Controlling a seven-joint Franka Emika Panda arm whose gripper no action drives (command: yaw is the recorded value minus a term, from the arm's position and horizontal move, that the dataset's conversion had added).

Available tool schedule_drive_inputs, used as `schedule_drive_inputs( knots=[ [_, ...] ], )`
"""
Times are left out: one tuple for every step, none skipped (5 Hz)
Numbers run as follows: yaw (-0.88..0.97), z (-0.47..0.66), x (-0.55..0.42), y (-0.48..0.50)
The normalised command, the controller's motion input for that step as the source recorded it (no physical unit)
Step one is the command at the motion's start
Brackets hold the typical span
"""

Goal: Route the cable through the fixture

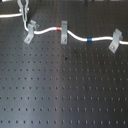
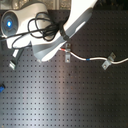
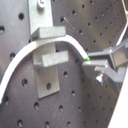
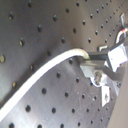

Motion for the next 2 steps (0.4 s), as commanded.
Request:
schedule_drive_inputs(
  knots=[
    [-0.85,-0.17,0.024,0.004],
    [-0.73,-0.06,0.009,0.034]
  ],
)
